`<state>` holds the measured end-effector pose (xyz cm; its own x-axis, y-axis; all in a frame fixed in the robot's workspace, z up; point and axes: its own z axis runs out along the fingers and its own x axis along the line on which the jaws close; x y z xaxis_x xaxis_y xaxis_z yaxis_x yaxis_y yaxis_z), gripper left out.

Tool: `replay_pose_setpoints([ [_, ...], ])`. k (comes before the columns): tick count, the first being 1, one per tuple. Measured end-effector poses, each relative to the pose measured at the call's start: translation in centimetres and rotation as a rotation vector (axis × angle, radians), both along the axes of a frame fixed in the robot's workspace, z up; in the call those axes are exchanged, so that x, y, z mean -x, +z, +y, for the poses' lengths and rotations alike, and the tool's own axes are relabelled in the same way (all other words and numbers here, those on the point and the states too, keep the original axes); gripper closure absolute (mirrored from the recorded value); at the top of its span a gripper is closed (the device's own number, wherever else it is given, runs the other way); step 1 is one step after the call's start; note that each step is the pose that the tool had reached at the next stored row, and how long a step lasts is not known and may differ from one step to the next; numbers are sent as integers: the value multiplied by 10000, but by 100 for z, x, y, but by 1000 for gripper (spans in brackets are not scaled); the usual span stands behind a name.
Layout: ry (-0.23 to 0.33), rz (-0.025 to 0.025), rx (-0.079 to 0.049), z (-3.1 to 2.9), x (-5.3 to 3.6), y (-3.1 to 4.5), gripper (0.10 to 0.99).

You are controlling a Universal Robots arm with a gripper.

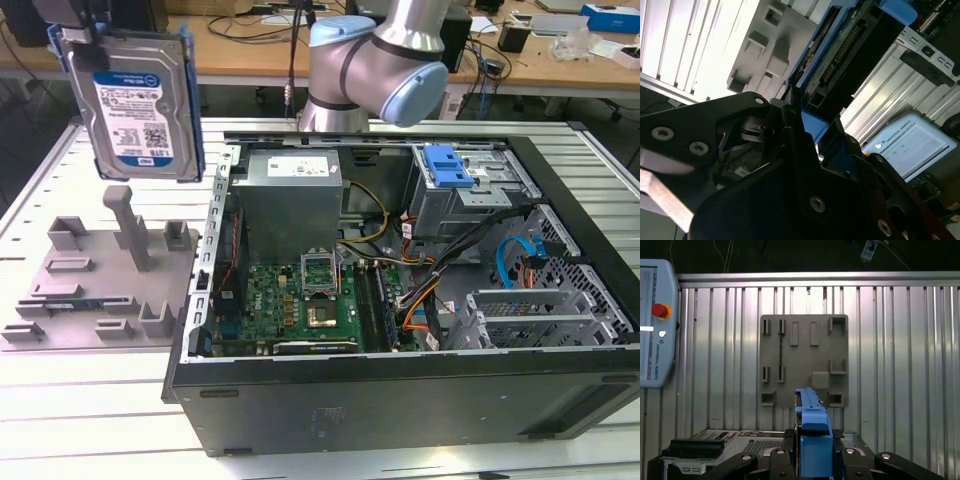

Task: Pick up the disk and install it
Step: 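Pick up the disk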

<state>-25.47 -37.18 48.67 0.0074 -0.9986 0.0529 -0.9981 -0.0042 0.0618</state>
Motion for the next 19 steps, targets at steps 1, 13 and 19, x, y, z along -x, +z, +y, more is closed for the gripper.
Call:
replay_pose_setpoints([
  [1,2,3,12,-14,-42,4,722],
  [13,1,51,139,-227,-641,54,722],
  [19,1,108,294,-340,-974,61,722],
])
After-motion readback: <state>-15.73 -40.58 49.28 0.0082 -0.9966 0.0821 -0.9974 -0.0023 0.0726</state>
